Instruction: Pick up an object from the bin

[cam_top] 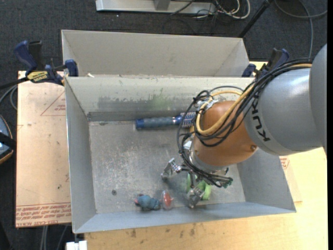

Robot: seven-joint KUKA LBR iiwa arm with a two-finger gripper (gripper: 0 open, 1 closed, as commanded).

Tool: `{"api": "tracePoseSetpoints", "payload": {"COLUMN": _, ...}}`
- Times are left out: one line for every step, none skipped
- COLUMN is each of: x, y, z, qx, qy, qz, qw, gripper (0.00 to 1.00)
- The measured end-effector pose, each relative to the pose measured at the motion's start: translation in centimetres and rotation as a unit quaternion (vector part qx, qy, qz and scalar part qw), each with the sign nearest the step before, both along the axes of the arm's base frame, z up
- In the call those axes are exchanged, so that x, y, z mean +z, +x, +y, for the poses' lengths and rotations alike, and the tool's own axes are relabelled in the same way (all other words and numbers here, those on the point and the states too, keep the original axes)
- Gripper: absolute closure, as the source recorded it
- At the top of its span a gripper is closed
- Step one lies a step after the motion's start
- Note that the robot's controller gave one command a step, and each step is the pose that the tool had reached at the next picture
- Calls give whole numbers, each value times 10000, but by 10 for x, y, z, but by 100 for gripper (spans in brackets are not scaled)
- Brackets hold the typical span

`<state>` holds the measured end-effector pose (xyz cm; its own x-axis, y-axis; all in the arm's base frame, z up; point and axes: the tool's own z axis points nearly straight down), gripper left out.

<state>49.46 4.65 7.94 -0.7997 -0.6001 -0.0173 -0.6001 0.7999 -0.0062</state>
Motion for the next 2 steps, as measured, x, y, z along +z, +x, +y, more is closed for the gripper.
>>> {"api": "tracePoseSetpoints", "payload": {"x": 60, "y": 4, "z": 88, "qx": 24, "qy": 6, "qz": 55, "qw": 10000, "gripper": 0}}
{"api": "tracePoseSetpoints", "payload": {"x": 36, "y": 43, "z": -51, "qx": 606, "qy": -44, "qz": 75, "qw": 9981, "gripper": 0}}
